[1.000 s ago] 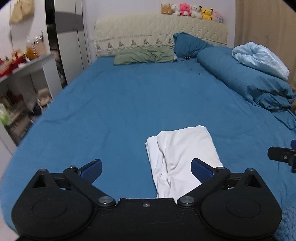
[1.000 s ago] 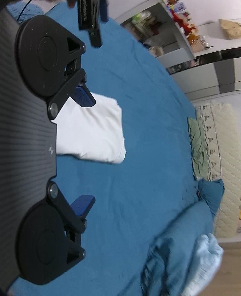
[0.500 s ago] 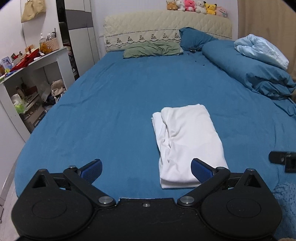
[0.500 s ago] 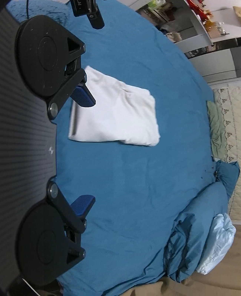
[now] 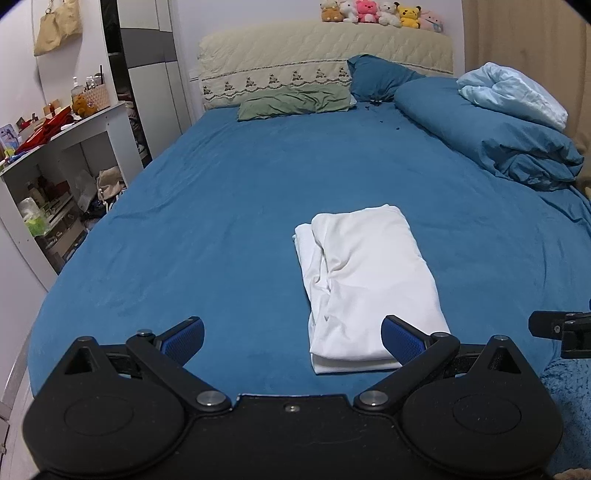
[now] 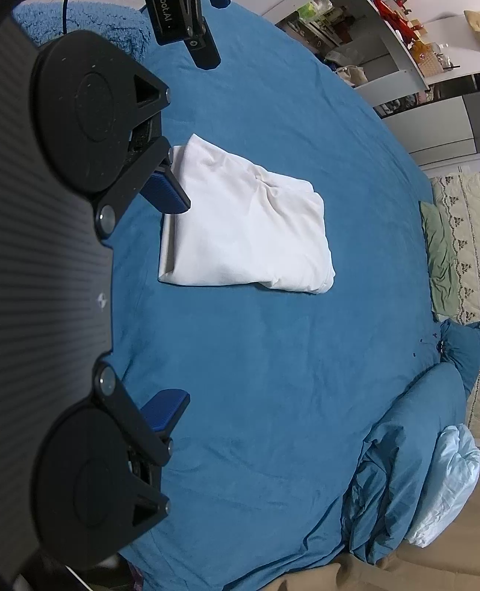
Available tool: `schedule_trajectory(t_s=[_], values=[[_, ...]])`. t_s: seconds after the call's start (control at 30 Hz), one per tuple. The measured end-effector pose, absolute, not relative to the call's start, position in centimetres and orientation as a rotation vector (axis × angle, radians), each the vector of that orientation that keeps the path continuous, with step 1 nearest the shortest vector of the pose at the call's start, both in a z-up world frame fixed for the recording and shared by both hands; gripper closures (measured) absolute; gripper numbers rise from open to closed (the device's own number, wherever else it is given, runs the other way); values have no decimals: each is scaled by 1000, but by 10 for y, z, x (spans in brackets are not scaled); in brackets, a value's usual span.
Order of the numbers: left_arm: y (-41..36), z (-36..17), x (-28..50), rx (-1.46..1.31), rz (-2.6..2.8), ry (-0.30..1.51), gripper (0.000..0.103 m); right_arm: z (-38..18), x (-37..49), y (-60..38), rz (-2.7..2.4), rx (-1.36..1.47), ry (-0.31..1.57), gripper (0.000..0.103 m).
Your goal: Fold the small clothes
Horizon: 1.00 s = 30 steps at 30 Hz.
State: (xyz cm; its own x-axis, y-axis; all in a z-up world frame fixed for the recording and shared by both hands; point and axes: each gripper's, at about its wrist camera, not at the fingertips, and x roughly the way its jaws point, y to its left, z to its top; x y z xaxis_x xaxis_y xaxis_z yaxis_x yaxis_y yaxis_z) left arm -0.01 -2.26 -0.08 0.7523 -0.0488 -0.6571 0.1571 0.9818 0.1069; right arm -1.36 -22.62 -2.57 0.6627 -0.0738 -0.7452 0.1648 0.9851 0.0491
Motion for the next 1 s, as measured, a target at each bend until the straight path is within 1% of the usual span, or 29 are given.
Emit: schedule_trajectory(t_s=[1.0], values=[[-17,-1,2,151,-112,722,0,-30,-13,-227,-142,91,849,0]])
